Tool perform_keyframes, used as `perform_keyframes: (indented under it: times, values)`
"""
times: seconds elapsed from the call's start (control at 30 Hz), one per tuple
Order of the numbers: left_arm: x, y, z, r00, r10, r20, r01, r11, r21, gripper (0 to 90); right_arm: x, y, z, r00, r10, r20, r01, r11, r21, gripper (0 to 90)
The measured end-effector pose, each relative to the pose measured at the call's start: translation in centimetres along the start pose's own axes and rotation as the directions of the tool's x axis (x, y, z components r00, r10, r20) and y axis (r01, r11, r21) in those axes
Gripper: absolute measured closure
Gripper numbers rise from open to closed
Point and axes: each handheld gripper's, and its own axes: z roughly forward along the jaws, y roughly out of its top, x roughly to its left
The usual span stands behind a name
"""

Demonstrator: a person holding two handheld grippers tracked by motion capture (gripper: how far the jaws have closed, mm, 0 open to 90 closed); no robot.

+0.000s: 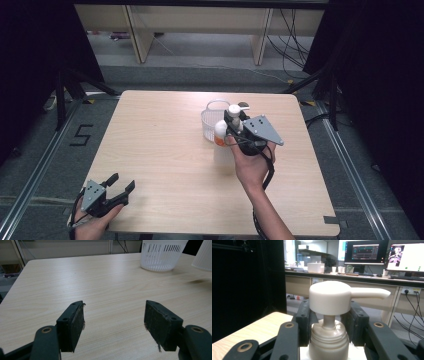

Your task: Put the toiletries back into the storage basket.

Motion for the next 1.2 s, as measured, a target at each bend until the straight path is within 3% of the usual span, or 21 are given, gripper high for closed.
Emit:
perform_keyframes:
  times: [0.1,0.2,0.23,0.73,0.77,0.9,1.03,1.1,1.13,1.17,1.2]
  values:
    - [0.0,0.0,0.0,1.0000,0.001,0.001,-0.001,1.0000,0.000,32.0,-0.3,0.1,0.1,0.9997,-0.018,0.017,0.018,1.000,-0.002,61.2]
    - [0.0,0.0,0.0,1.0000,0.001,0.001,-0.001,1.0000,0.000,32.0,-0.3,0.1,0.0,0.9998,0.002,0.018,-0.002,1.000,0.009,61.2]
    - [0.0,0.0,0.0,1.0000,0.001,0.001,-0.001,1.0000,0.000,32.0,-0.5,0.2,0.2,0.9995,-0.020,0.024,0.020,1.000,-0.003,61.3]
    - [0.0,0.0,0.0,1.0000,0.001,0.002,-0.001,1.0000,0.000,32.0,-1.0,0.8,0.7,0.9994,-0.005,0.033,0.005,1.000,-0.002,61.2]
    - [0.0,0.0,0.0,1.0000,0.002,0.002,-0.002,1.0000,0.001,32.0,-1.2,1.0,0.7,0.9989,-0.026,0.040,0.026,1.000,-0.004,61.2]
    - [0.0,0.0,0.0,1.0000,0.002,0.002,-0.002,1.0000,0.001,32.0,-1.1,1.2,0.7,0.9990,0.002,0.045,-0.002,1.000,0.000,61.2]
    - [0.0,0.0,0.0,1.0000,0.002,0.003,-0.002,1.0000,0.001,32.0,-1.4,1.4,0.8,0.9986,-0.024,0.047,0.024,1.000,-0.004,61.3]
    - [0.0,0.0,0.0,1.0000,0.002,0.003,-0.002,1.0000,0.001,32.0,-1.4,1.5,0.9,0.9989,-0.008,0.047,0.008,1.000,0.005,61.2]
    - [0.0,0.0,0.0,1.0000,0.001,0.003,-0.001,1.0000,0.001,32.0,-1.6,1.6,1.0,0.9983,-0.026,0.052,0.027,1.000,-0.009,61.2]
    - [0.0,0.0,0.0,1.0000,0.002,0.003,-0.002,1.0000,0.001,32.1,-1.5,1.6,1.0,0.9987,-0.006,0.050,0.006,1.000,-0.005,61.2]
    - [0.0,0.0,0.0,1.0000,0.001,0.003,-0.001,1.0000,0.000,32.0,-1.6,1.7,1.0,0.9984,-0.023,0.051,0.024,1.000,-0.004,61.2]
